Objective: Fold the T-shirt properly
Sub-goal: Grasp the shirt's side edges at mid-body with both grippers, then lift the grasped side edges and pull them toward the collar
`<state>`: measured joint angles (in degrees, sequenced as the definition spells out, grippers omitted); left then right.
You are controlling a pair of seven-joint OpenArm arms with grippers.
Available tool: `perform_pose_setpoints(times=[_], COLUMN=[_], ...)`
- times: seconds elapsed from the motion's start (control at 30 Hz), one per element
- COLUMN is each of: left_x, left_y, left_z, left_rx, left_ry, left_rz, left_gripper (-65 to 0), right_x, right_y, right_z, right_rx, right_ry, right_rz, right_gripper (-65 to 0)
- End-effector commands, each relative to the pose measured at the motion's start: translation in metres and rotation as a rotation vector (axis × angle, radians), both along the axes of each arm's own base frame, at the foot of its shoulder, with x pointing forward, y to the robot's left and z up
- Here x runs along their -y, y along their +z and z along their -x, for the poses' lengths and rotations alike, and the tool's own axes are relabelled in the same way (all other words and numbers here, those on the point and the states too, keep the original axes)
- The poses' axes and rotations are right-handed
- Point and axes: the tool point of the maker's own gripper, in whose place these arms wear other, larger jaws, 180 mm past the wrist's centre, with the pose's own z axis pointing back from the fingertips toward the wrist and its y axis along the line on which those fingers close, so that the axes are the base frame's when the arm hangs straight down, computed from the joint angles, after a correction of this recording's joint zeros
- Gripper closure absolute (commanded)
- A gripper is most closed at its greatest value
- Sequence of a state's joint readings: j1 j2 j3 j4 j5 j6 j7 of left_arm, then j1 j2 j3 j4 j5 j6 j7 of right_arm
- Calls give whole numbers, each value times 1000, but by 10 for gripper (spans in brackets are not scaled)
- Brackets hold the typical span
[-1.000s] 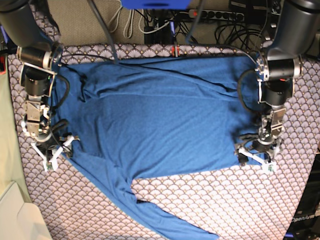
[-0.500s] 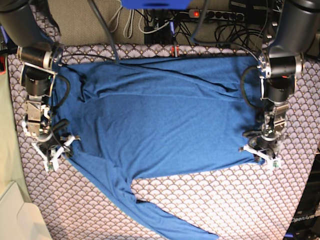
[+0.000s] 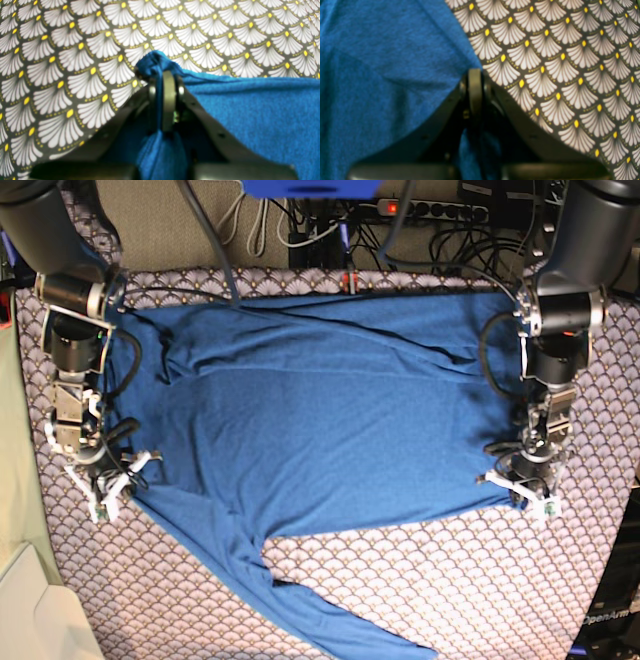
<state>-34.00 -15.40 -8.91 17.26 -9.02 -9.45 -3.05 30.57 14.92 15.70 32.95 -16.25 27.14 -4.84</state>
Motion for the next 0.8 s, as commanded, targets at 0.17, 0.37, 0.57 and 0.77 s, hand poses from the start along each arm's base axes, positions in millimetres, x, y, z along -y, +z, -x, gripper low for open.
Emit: perform_pose_setpoints(times=[0.17,0.37,0.57,0.77], left_x=[5,4,5,2], left_y=[-3,-3,-3,13], left_z=[0,0,0,-6], left_rx=[-41,-41,-41,4], left_ry=[-23,-22,-23,-16], left_rz=[13,12,15,24], left_gripper=[-3,-3,-3,-3], right_x=[11,20,21,21], right_y=[21,46,51,54], right_z=[-13,-14,-4,-1], right_rx=[49,143,170,194], right_ry=[-12,-44,-38,-53], right_rz=[14,-14,7,-31], right_gripper=[0,0,0,0])
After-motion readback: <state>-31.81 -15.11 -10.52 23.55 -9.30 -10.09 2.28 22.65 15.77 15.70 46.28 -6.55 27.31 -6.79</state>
